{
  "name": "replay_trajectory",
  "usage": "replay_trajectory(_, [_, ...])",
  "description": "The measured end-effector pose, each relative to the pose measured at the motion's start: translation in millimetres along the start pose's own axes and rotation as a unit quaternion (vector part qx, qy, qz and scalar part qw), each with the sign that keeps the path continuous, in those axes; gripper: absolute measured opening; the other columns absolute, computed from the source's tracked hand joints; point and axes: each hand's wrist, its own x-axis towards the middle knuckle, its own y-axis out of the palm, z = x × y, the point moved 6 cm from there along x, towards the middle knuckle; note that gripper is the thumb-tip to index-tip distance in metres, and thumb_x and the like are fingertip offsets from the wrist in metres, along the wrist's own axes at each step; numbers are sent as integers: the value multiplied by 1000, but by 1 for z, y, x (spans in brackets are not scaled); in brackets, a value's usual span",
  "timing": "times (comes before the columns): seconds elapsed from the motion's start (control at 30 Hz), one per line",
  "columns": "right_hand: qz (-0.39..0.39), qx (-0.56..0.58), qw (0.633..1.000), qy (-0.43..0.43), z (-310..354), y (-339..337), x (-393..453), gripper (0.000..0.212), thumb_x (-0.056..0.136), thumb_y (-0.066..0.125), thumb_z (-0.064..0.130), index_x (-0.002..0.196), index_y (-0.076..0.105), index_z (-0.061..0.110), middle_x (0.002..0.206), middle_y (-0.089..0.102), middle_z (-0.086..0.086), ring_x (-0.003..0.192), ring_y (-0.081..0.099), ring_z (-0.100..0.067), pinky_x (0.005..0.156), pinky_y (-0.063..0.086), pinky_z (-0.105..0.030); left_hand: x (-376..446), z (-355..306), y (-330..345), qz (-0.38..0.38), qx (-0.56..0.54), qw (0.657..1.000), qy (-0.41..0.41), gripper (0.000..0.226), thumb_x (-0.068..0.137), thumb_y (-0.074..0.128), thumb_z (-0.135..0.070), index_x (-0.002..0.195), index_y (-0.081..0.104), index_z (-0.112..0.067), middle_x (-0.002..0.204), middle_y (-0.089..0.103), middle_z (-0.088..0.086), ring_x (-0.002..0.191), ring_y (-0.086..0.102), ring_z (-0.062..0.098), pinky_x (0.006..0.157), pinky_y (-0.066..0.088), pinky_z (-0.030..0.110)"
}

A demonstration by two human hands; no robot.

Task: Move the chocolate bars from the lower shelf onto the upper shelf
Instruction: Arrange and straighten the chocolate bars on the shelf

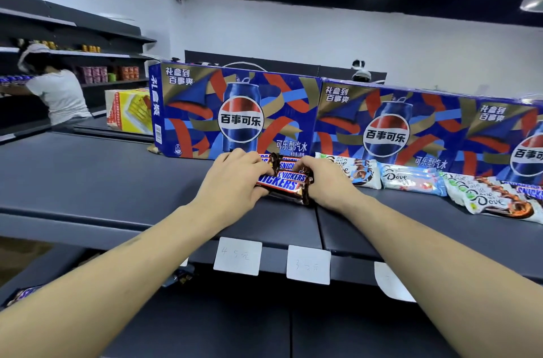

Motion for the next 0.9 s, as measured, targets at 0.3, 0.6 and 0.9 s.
replay_trajectory(0.3, [-5,48,999,-13,1,-1,-3,44,76,63,-5,110,64,22,117,65,-2,103,58,-18,88,50,-32,5,-3,6,6,1,1000,-5,35,87,65,-40,121,61,-31,113,58,-8,104,48,17,92,35,32])
replay_trajectory(0.6, [-44,60,997,-4,-1,0,2,37,77,70,-1,110,65,15,117,62,-5,109,56,-20,91,46,-29,7,0,11,20,10,1000,-12,38,88,62,-43,124,59,-33,119,57,-10,108,48,15,95,33,30])
replay_trajectory(0.9, [-73,49,996,-13,-7,-1,3,48,72,75,3,117,66,18,121,59,-2,114,52,-18,98,45,-31,7,3,11,22,1,1000,-13,37,86,65,-41,122,60,-32,117,58,-8,106,49,16,92,35,31])
